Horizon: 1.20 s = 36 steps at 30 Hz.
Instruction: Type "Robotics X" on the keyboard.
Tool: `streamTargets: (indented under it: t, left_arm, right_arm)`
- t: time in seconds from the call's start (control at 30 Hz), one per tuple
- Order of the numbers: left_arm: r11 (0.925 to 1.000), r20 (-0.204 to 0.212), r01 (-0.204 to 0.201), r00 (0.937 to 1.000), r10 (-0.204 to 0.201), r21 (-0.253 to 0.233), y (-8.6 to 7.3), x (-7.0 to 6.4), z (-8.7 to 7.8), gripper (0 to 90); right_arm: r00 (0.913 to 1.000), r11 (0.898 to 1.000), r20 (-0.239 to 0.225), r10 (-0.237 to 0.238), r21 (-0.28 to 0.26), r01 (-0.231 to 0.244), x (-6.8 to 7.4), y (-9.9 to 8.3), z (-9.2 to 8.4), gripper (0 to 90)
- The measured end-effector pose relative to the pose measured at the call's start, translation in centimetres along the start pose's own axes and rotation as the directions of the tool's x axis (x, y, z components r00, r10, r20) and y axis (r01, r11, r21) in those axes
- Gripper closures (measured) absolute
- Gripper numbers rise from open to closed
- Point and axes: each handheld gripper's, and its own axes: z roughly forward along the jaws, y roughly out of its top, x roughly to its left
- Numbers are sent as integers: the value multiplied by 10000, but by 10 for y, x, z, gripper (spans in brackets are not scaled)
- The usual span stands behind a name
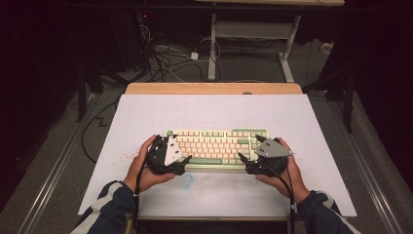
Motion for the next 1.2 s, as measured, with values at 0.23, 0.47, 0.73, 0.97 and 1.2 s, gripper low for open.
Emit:
streamTargets:
  t: [0.23, 0.47, 0.73, 0.97, 1.2]
  left_arm:
    - [10000, -19, -44, 10000, 44, -2, -1, 1, -5, 181]
    - [9998, 43, -213, 9998, 213, 47, -2, 1, -8, 181]
    - [9991, 23, -414, 9991, 414, 75, -6, 0, -12, 180]
    - [9988, 85, -490, 9988, 490, 80, -9, -1, -15, 181]
    - [9987, 72, -512, 9987, 512, 53, -12, -2, -21, 180]
  right_arm:
    - [9998, 9999, 174, -74, -87, 76, 1, -2, -7, 215]
    - [9992, 9998, 397, -59, -195, 66, -2, -4, -14, 221]
    - [9983, 9997, 543, -219, -108, 225, -3, -6, -18, 221]
    - [9980, 9995, 566, -296, -108, 303, -3, -7, -21, 221]
    - [9974, 9992, 603, -386, -103, 393, -3, -9, -27, 221]
